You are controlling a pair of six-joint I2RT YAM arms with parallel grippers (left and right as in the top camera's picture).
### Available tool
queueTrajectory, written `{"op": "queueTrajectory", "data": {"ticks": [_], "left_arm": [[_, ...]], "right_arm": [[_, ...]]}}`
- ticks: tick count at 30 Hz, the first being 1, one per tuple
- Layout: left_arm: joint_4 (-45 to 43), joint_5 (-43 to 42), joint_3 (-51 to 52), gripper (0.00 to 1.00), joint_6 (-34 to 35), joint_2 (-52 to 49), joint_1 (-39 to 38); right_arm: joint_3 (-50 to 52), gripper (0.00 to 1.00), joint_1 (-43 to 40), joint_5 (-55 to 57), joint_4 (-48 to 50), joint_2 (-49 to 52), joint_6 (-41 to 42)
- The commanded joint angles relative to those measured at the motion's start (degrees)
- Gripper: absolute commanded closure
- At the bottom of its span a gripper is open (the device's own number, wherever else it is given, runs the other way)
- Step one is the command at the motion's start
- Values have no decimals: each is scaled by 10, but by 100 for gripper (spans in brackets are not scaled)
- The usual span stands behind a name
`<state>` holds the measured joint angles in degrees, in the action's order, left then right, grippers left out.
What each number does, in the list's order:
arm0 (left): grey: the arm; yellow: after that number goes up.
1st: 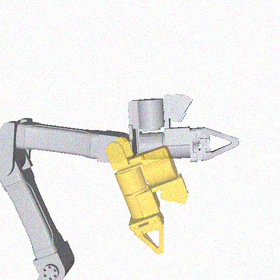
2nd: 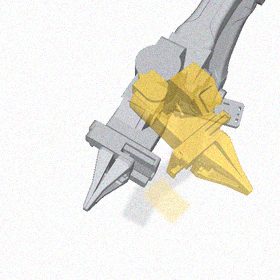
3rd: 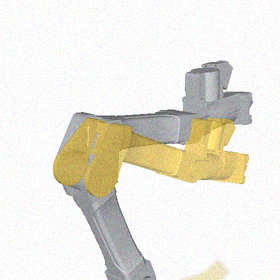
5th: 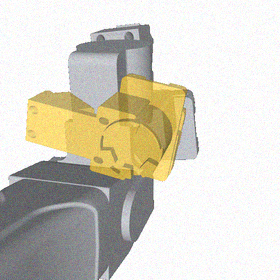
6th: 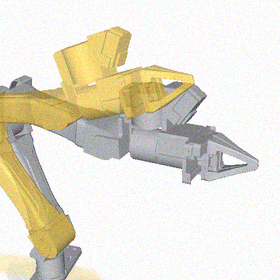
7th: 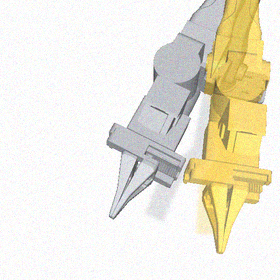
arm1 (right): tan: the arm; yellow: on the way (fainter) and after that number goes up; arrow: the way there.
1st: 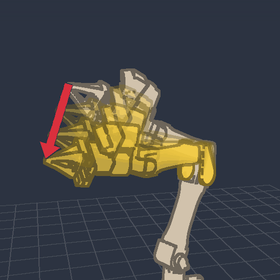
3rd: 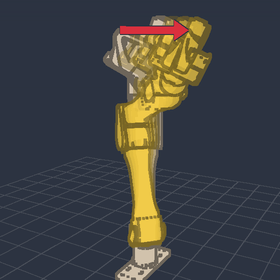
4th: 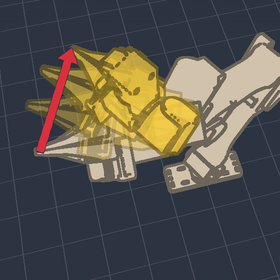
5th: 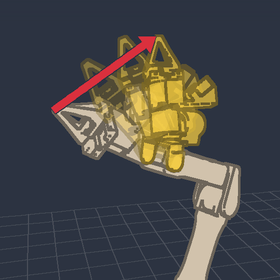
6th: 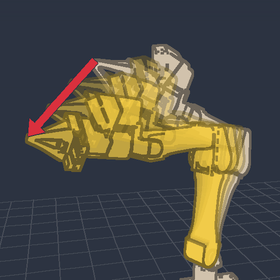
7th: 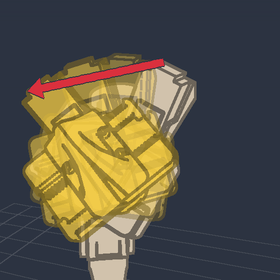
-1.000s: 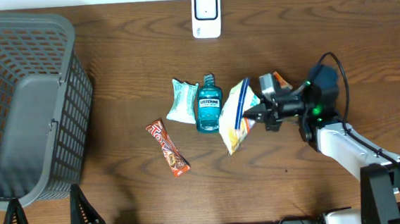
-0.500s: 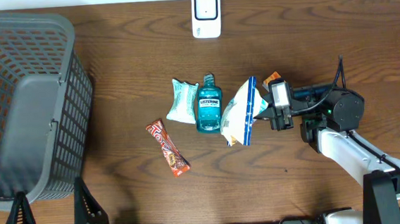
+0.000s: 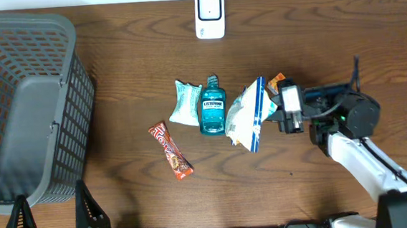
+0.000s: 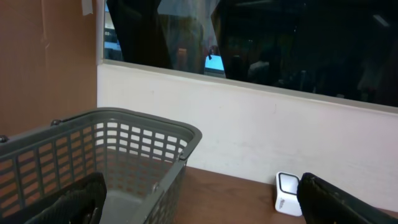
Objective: Scan the item barcode
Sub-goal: 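Regrasp the yellow pack with the right gripper and lift it upright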
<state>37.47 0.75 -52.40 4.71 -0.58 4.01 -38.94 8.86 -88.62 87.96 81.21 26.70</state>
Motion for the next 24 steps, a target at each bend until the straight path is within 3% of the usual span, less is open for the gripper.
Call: {"op": "queueTrajectory", "data": {"ticks": [1,24], "left_arm": [[-2,-1,9,2,3,4,-1],[-2,-1,16,2,3,4,-1]], "right_arm": [[-18,99,2,-7,23,-34,-33],[-29,99,21,-7,23,-195,-25]]}}
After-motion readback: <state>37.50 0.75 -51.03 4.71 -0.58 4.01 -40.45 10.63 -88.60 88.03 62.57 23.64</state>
